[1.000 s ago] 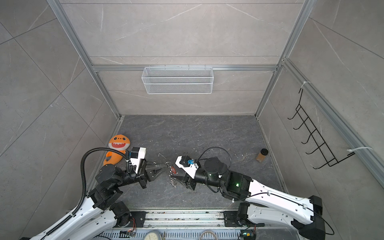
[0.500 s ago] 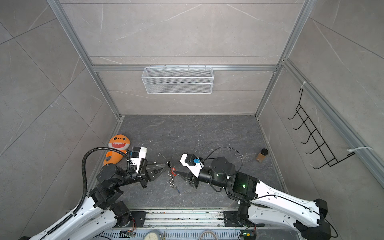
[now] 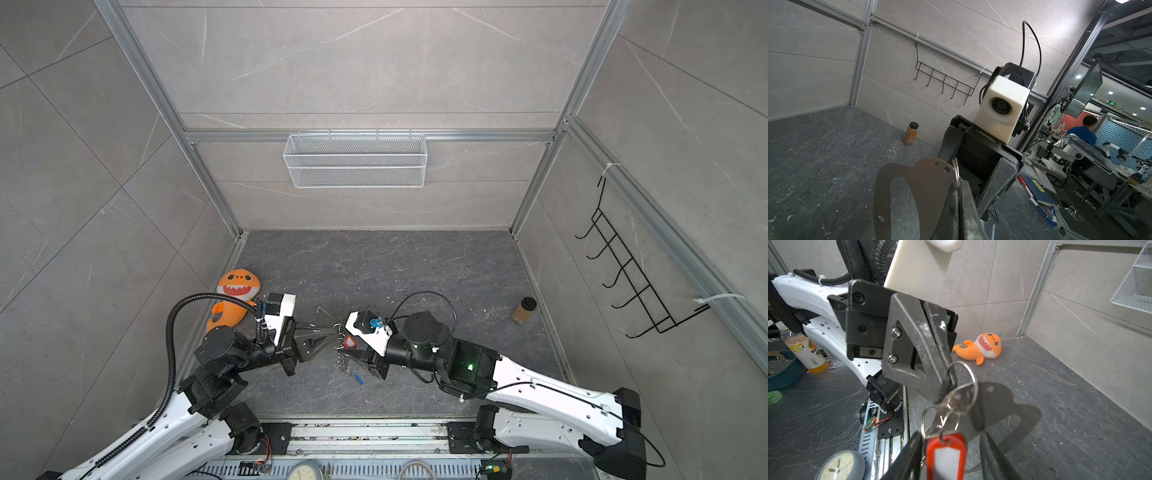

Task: Remove the keys from the keyring

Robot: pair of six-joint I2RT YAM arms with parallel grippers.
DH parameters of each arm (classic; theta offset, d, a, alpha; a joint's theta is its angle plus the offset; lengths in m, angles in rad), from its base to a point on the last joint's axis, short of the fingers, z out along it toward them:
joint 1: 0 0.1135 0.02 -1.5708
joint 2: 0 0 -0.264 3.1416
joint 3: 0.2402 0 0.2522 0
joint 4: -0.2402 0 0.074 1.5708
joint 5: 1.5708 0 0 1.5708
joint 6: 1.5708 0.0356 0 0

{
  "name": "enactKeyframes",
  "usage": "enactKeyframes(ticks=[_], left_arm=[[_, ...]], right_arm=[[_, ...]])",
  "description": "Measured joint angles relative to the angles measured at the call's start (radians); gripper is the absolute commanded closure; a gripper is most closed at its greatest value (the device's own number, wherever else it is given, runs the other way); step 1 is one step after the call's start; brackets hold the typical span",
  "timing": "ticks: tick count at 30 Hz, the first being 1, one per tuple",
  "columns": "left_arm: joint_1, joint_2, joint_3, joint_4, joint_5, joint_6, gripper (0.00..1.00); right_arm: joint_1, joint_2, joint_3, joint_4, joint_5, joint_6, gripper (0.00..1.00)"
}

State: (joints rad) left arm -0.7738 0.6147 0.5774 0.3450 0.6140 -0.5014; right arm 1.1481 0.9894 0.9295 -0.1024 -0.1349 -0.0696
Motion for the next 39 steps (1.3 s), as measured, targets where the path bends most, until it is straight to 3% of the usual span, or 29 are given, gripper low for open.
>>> enactKeyframes(ticks=[5, 14, 25, 39], left_arm=[[0.0, -0.007, 0.0, 0.001, 0.017, 0.0, 1.0], [0.0, -0.014, 0.0, -0.002, 0.018, 0.0, 1.0], [-0.001, -0.019, 0.0, -0.018, 0.018, 0.0, 1.0], [-0.001, -0.009, 0.0, -0.028, 0.025, 0.006, 1.0]], right_arm=[[0.001, 0.0, 0.0, -0.008, -0.024, 0.0, 0.71], [0.002, -0.015, 0.0, -0.025, -0.03, 0.003, 0.83], [0.002, -0.045, 0.011, -0.072, -0.01, -0.001, 0.85], [0.002, 0.036, 0.182, -0.271, 0.016, -0.017, 0.93]])
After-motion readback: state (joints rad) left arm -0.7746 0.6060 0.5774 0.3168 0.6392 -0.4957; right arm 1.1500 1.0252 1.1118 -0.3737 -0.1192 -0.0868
